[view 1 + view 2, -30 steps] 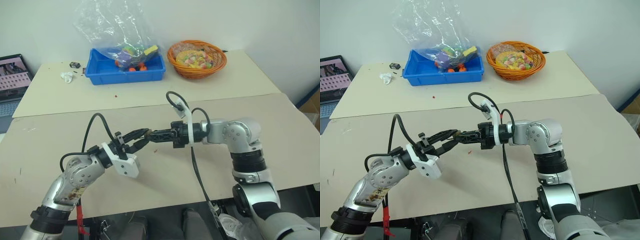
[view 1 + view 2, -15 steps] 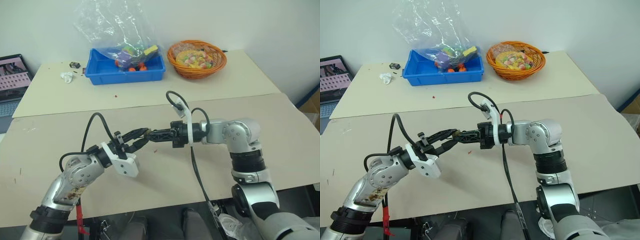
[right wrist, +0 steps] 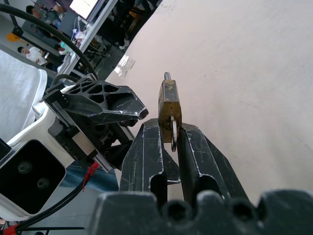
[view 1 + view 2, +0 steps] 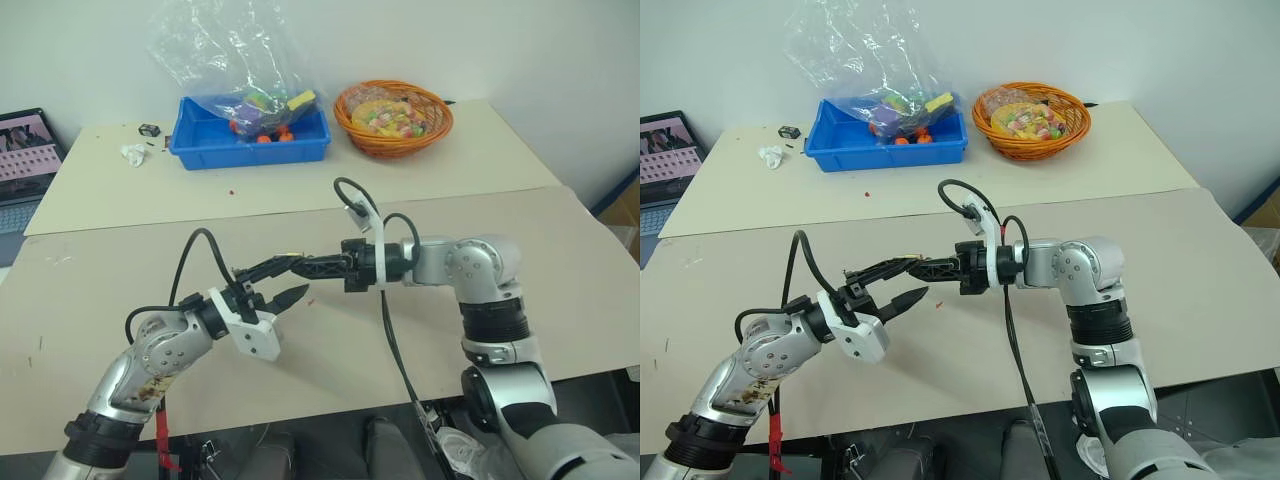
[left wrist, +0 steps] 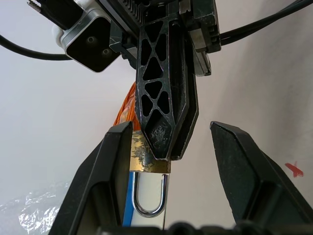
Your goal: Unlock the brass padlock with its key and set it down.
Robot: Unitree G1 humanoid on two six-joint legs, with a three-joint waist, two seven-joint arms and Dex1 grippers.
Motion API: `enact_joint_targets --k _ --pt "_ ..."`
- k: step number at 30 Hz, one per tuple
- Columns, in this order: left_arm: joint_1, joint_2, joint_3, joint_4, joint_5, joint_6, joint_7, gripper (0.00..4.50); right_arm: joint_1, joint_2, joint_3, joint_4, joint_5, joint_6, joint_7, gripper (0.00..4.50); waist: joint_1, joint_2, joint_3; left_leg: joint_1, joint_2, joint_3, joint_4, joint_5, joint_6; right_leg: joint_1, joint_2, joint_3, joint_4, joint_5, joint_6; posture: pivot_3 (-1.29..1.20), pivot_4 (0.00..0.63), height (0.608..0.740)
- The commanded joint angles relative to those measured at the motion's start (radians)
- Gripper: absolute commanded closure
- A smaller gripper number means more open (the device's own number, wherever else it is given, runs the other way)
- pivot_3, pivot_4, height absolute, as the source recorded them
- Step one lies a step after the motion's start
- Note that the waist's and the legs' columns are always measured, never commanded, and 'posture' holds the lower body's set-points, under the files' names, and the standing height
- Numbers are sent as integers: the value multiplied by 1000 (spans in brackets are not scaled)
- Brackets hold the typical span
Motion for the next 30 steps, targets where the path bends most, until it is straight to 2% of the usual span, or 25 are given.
enact_joint_targets --k 1,3,7,11,15,16,18,19,20,30 --pt "16 14 43 -46 -101 23 -19 1812 -5 -42 -12 30 -25 -63 25 4500 1 0 0 0 0 0 0 0 0 0 0 0 0 0 0 0 150 740" --pt "32 12 50 -65 -160 50 -38 1812 -6 -53 -13 38 -26 -70 32 4500 0 0 0 0 0 0 0 0 0 0 0 0 0 0 0 0 150 740" --pt "80 23 50 -124 -377 183 -136 1812 -1 -100 3 56 -51 -113 67 4500 -5 0 0 0 0 0 -1 0 0 0 0 0 0 0 0 0 150 740" --pt "71 21 47 -183 -538 416 -188 1812 16 -146 26 35 -51 -131 128 4500 -4 0 0 0 0 0 0 0 0 0 0 0 0 0 0 0 150 740" --pt "65 22 50 -239 -701 647 -219 2852 26 -175 47 -4 -40 -134 185 4500 -6 0 0 0 0 0 0 0 0 0 0 0 0 0 0 0 150 740" --pt "63 22 56 -252 -741 692 -225 3345 27 -182 53 -13 -38 -135 199 4500 -8 0 0 0 0 0 0 0 1 0 0 0 0 0 0 0 150 740" --pt "57 28 63 -274 -804 770 -239 4059 27 -187 57 -21 -36 -134 215 4500 -11 0 0 0 0 0 0 0 1 0 0 0 0 0 0 0 150 740" --pt "51 27 66 -280 -817 794 -238 4351 27 -188 58 -23 -37 -133 220 4500 -11 0 0 0 0 0 0 0 1 0 0 0 0 0 0 0 150 740" --pt "44 25 68 -283 -819 814 -232 4438 27 -189 60 -26 -38 -133 224 4500 -11 0 0 0 0 0 0 0 0 0 0 0 0 0 0 0 150 740" --pt "59 14 71 -302 -795 834 -237 4438 51 -199 68 -57 -35 -124 249 4500 -9 0 0 0 1 0 0 0 0 1 0 0 -1 0 0 0 150 740"
